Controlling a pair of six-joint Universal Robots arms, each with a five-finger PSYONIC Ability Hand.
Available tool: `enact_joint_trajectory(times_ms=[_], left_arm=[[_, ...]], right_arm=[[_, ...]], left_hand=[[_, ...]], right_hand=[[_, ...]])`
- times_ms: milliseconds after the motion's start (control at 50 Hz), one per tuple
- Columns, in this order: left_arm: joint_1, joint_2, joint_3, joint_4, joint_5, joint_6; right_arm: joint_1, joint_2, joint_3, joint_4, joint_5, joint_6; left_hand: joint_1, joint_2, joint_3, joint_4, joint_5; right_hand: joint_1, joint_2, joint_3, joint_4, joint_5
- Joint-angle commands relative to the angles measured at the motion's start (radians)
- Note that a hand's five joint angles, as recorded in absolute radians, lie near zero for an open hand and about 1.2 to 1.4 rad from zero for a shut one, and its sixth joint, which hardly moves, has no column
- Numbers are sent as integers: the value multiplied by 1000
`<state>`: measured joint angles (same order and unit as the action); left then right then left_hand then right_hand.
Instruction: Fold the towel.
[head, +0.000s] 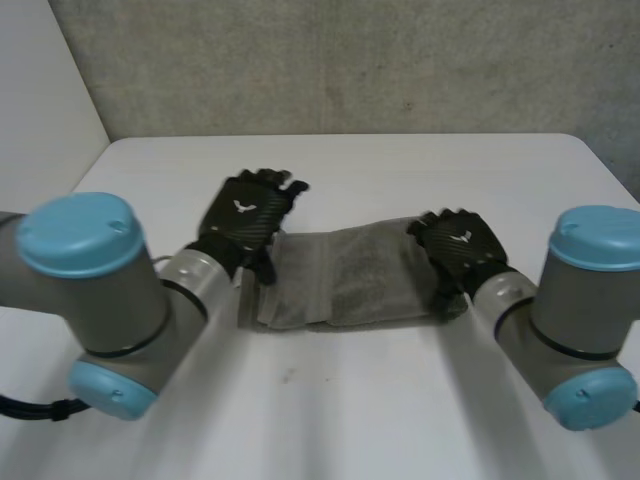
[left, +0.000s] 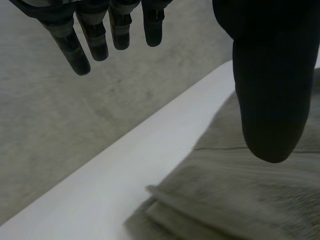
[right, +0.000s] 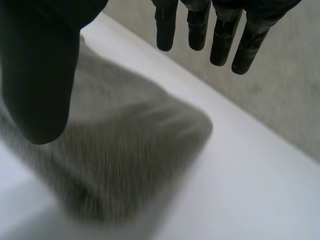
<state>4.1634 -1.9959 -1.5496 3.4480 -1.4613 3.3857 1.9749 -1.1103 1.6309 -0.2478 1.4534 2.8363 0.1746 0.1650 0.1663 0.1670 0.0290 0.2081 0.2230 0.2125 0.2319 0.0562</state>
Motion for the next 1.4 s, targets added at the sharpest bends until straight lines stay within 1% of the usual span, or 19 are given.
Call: enact_joint_trajectory(times_ms=[20,60,80,120,260,420,580,620,720,860,880,900,940,960,1000,1060,1140,1200,1400], left_arm=[[-46,-113,59,-1,-28,0],[-46,-123,56,-3,-37,0],[-46,-126,51,-3,-45,0],[-45,-127,45,-4,-53,0],[-20,-81,-26,-9,-85,3],[67,40,-150,2,-83,-2],[139,97,-181,0,-86,-9],[152,106,-181,-3,-86,-12],[165,141,-194,-9,-86,-16],[158,158,-202,-7,-85,-28],[158,158,-202,-7,-85,-28],[155,157,-193,-7,-86,-35],[155,157,-184,-9,-86,-43],[153,157,-169,-7,-86,-51],[150,157,-146,-10,-88,-58],[141,141,-100,-18,-88,-89],[116,108,-50,-24,-85,-129],[51,16,44,-42,-85,-177],[-3,-188,178,-205,-93,-235]], right_arm=[[-80,27,67,-16,-10,14],[-90,84,64,-48,-21,12],[-90,84,64,-48,-21,12],[-102,115,52,-89,-28,8],[-110,113,-2,-110,-31,12],[-84,89,-57,-110,-30,21],[105,79,-189,-113,-65,15],[203,101,-250,-110,-91,15],[339,179,-298,-105,-139,12],[407,277,-315,-96,-140,-9],[407,282,-324,-96,-136,-20],[407,282,-324,-96,-136,-20],[404,259,-341,-90,-110,-14],[404,259,-341,-90,-110,-14],[383,204,-347,-85,-50,6],[326,149,-347,-71,14,58],[283,122,-348,-42,35,124],[251,128,-367,8,21,178],[185,267,-490,162,-87,244]], left_hand=[[10,19,18,17,-19],[7,16,15,14,-22],[7,16,15,14,-22],[7,16,15,14,-22],[4,13,12,11,-25],[0,10,8,8,-29],[0,10,8,8,-29],[0,10,8,8,-29],[0,10,8,8,-29],[0,10,8,8,-29],[0,10,8,8,-29],[0,10,8,8,-29],[4,13,12,11,-25],[7,16,15,14,-22],[7,16,15,14,-22],[10,19,18,17,-19],[21,31,30,29,-8],[27,37,35,35,-2],[30,40,38,38,1]], right_hand=[[291,276,286,267,268],[667,652,663,644,645],[670,655,665,646,647],[1186,1171,1182,1162,1163],[1188,1173,1184,1164,1166],[1188,1173,1184,1164,1166],[1188,1173,1184,1164,1166],[1188,1173,1184,1164,1166],[1188,1173,1184,1164,1166],[1188,1173,1184,1164,1166],[948,933,944,924,925],[946,931,941,922,923],[391,376,386,367,368],[388,373,383,364,365],[-34,-48,-38,-57,-56],[-34,-48,-38,-57,-56],[-34,-48,-38,-57,-56],[-34,-48,-38,-57,-56],[-34,-48,-38,-57,-56]])
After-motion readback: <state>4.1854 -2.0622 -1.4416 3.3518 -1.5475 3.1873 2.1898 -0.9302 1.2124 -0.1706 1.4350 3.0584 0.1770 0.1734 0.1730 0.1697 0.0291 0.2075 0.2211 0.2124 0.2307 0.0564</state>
